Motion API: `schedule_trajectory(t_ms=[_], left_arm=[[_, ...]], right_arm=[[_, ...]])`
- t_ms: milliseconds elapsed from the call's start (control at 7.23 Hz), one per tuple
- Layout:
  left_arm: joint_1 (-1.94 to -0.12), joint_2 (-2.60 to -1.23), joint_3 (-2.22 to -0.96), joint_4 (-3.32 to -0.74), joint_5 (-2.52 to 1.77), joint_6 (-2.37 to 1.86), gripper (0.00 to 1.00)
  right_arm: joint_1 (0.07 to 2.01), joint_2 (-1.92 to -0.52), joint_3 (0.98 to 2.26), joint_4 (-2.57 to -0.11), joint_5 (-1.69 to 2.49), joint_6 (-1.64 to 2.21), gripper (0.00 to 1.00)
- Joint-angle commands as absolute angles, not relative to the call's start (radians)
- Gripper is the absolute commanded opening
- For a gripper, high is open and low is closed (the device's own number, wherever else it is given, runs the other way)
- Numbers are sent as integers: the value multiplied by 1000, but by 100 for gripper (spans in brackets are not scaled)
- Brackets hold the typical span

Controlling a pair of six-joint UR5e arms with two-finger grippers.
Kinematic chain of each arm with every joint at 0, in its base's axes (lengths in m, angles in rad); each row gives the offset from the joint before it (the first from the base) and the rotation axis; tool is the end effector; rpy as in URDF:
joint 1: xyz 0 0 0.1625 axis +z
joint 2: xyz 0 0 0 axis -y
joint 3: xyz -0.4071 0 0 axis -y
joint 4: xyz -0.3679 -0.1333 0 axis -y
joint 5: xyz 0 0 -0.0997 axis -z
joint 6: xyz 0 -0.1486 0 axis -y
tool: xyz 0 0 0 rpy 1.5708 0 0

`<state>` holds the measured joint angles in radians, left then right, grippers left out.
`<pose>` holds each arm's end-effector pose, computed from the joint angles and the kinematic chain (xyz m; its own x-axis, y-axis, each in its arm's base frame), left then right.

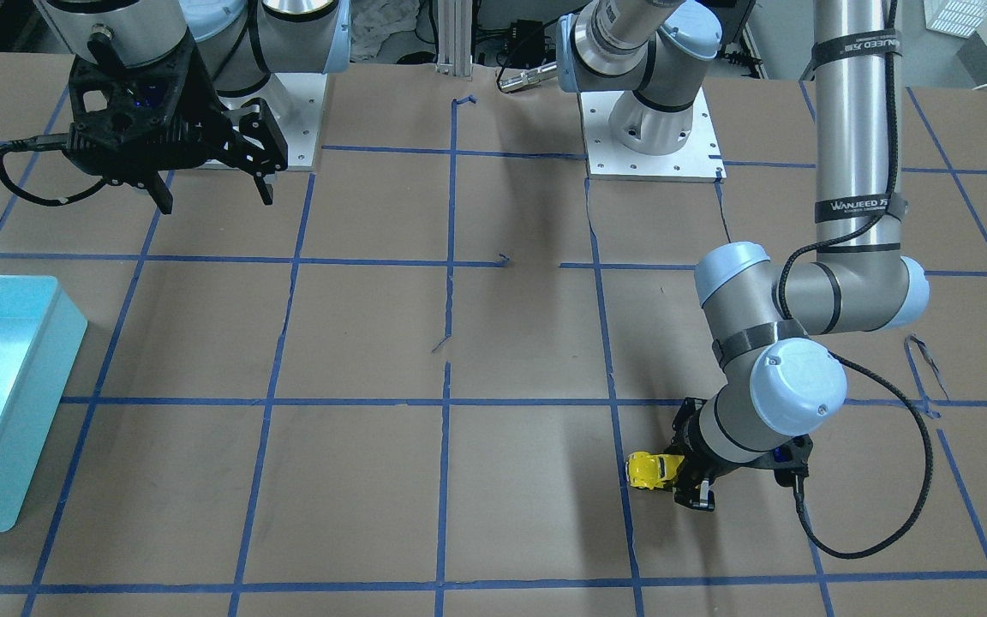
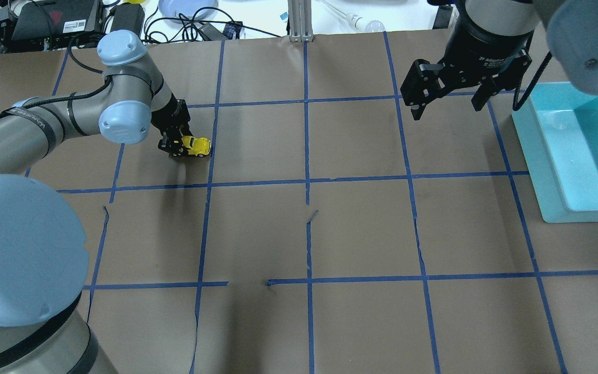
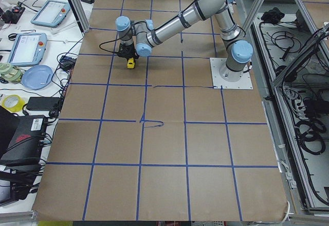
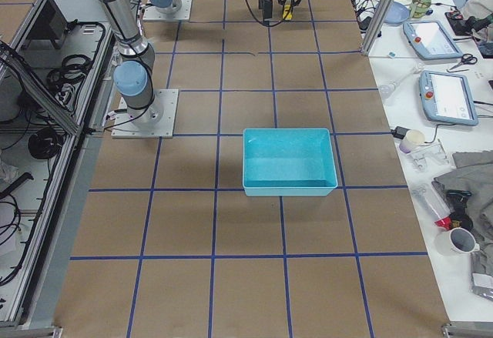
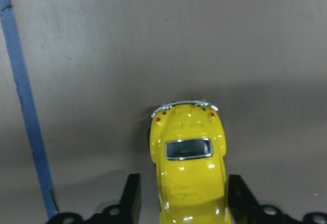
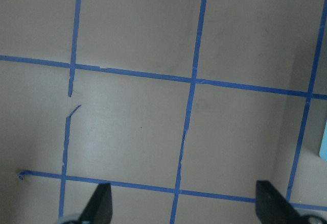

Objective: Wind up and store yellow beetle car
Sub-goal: 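Close the left gripper on the yellow car's body, then roll the held car forward along the table with the left gripper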

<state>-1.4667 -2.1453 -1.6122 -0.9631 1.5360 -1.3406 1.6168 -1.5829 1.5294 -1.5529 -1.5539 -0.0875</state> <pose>-0.0733 -0.6310 0.1424 -0.1256 -0.9921 -0.0001 -0.9914 0.1255 0.0357 0.1572 -0.4606 0.4443 -0.9909 -0.1336 -0.0137 -0.1331 0.9904 -0.0369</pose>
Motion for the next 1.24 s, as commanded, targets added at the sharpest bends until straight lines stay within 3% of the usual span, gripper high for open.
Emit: schedule_trajectory(t_ms=[0, 1106], left_arm=[[-1468, -2120, -1611, -962, 1498, -1353, 0], [-1486, -2134, -1600, -1091, 1382, -1494, 0]], right_arm=[[1617, -1582, 1529, -1552, -1555, -87, 100], [1617, -1583, 1531, -1552, -1555, -89, 100]])
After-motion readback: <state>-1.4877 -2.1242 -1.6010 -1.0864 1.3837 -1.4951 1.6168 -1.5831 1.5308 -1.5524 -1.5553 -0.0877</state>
